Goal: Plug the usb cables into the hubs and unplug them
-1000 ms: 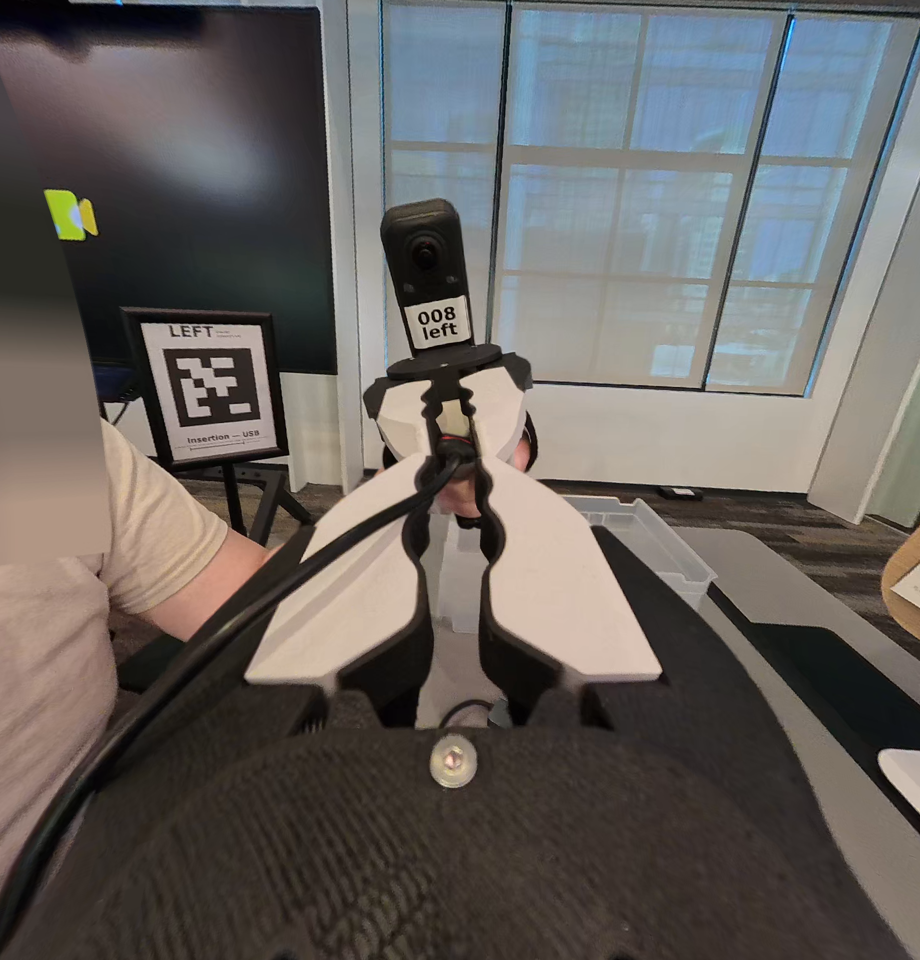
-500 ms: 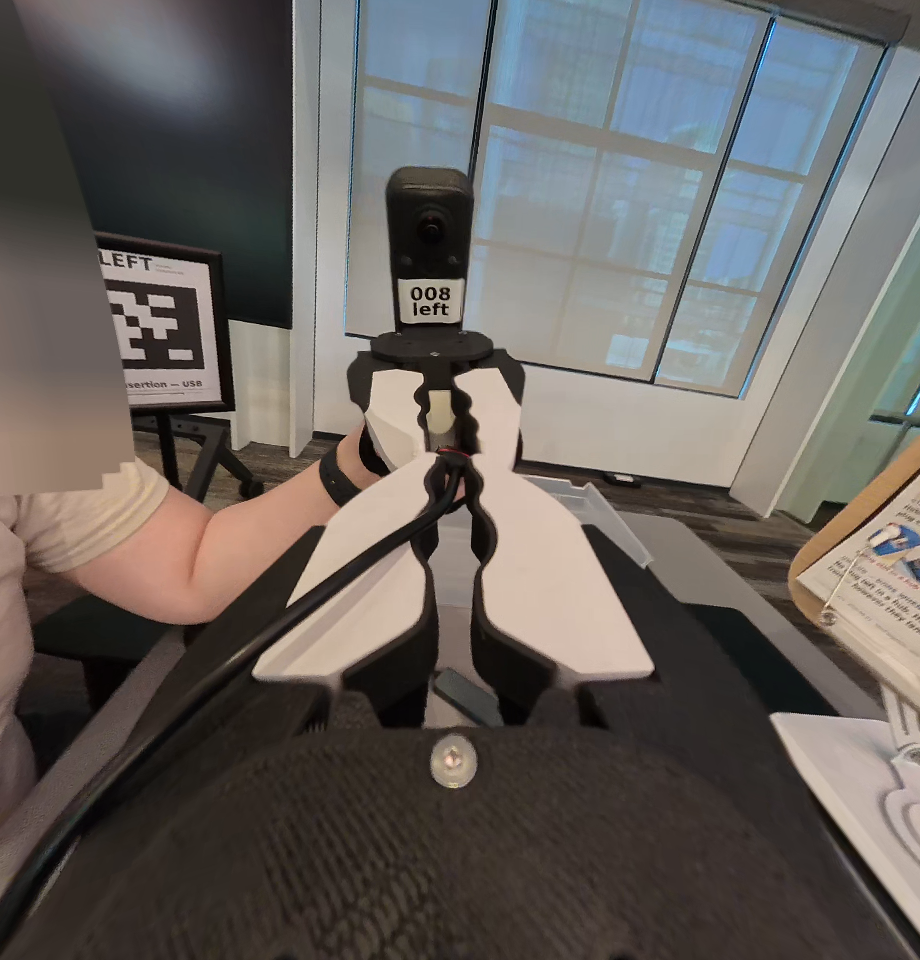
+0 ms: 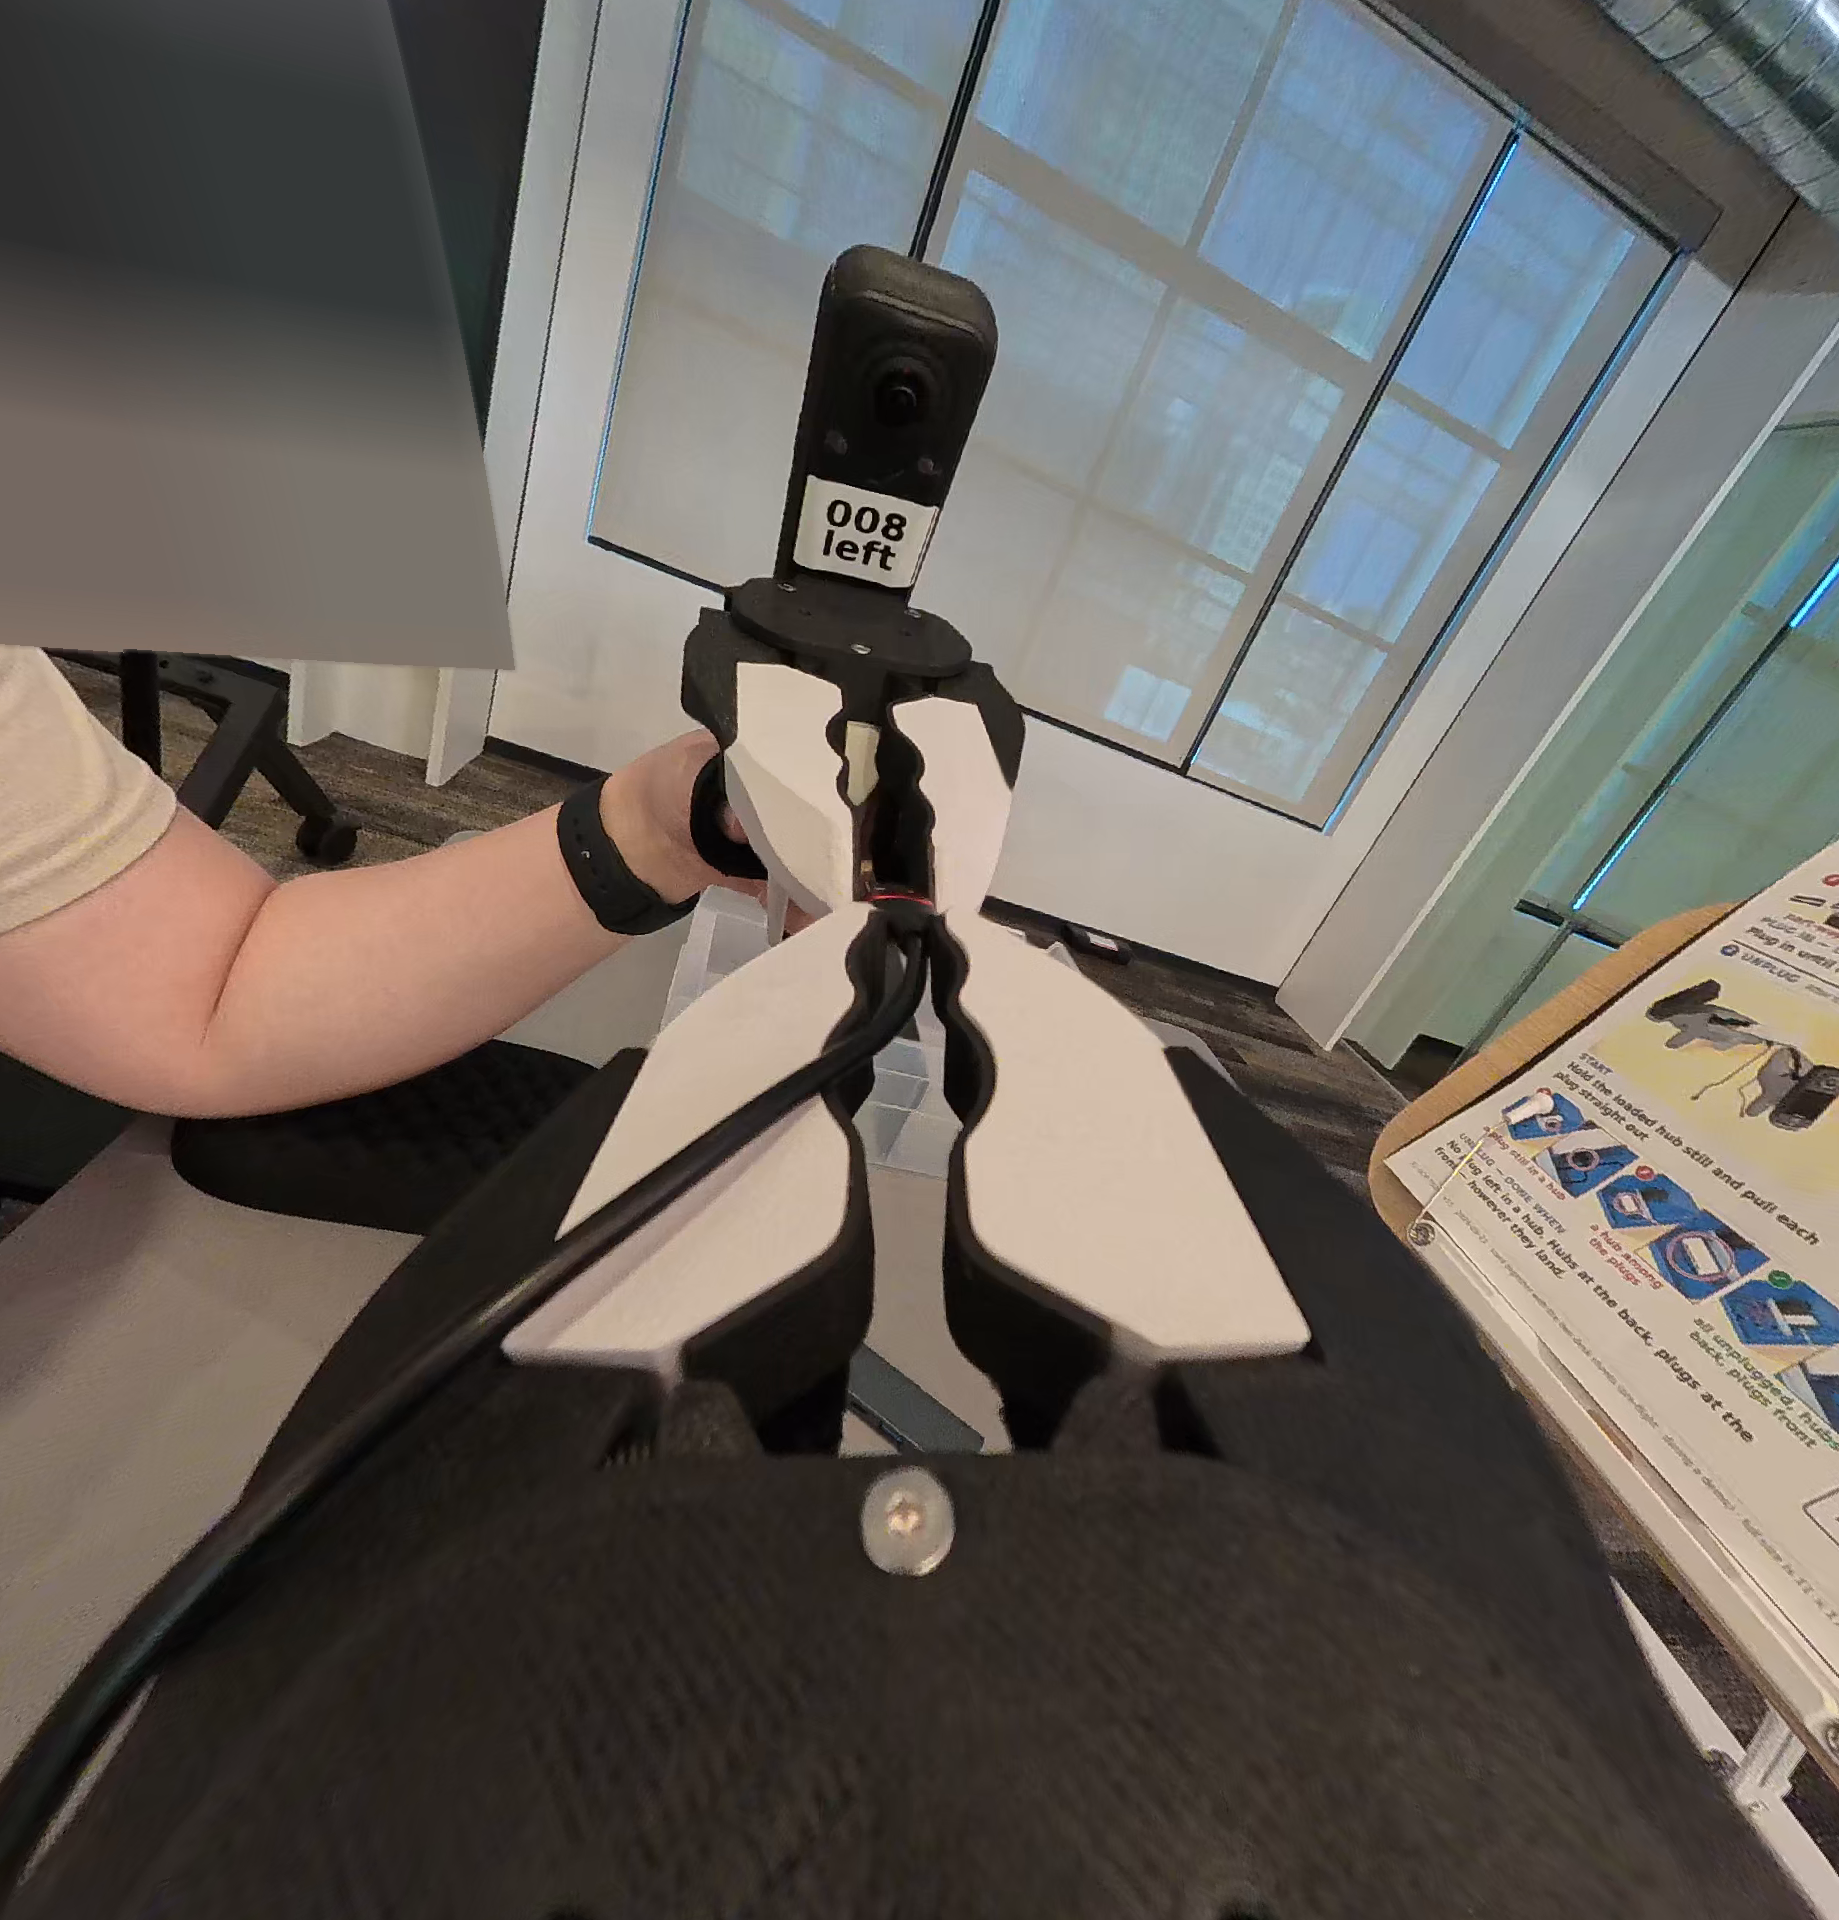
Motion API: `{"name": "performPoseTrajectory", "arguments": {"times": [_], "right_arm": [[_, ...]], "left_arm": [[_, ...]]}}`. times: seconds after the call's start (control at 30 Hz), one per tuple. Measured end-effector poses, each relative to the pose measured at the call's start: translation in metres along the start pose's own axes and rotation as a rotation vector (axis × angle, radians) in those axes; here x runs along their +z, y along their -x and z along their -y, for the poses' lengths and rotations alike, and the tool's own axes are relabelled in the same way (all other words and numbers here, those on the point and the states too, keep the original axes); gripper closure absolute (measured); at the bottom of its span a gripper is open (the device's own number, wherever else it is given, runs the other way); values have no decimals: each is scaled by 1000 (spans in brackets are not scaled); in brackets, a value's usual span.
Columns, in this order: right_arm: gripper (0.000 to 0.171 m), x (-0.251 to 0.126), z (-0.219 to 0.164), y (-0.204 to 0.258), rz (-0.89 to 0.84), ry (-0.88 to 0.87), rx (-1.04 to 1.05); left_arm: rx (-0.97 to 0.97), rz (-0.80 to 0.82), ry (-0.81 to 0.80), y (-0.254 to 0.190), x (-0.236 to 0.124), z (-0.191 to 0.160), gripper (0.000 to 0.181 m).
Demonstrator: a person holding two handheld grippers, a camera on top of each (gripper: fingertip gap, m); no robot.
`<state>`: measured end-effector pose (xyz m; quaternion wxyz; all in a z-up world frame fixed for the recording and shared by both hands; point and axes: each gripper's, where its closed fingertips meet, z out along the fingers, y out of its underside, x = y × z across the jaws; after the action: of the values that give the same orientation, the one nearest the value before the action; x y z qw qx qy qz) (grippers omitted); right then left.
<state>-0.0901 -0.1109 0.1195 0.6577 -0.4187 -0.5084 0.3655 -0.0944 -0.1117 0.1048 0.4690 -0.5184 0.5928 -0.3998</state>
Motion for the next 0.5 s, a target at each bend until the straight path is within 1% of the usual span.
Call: {"name": "performPoseTrajectory", "arguments": {"times": [0.27, 0.37, 0.4, 0.43, 0.5], "right_arm": [[164, -1, -11, 1, 18, 98, 16], [165, -3, -11, 3, 15, 136, -49], [165, -5, -9, 1, -10, 144, -85], [165, -7, -5, -2, -38, 147, -121], [165, -18, 4, -10, -96, 148, -173]], "left_arm": [[-2, 3, 42, 1, 2, -7, 167], [-21, 14, 58, 2, 3, -9, 166], [-45, 46, 72, 7, 2, -12, 165], [-75, 113, 113, 17, 0, -19, 164], [-146, 302, 279, 41, -12, -52, 141]]}}
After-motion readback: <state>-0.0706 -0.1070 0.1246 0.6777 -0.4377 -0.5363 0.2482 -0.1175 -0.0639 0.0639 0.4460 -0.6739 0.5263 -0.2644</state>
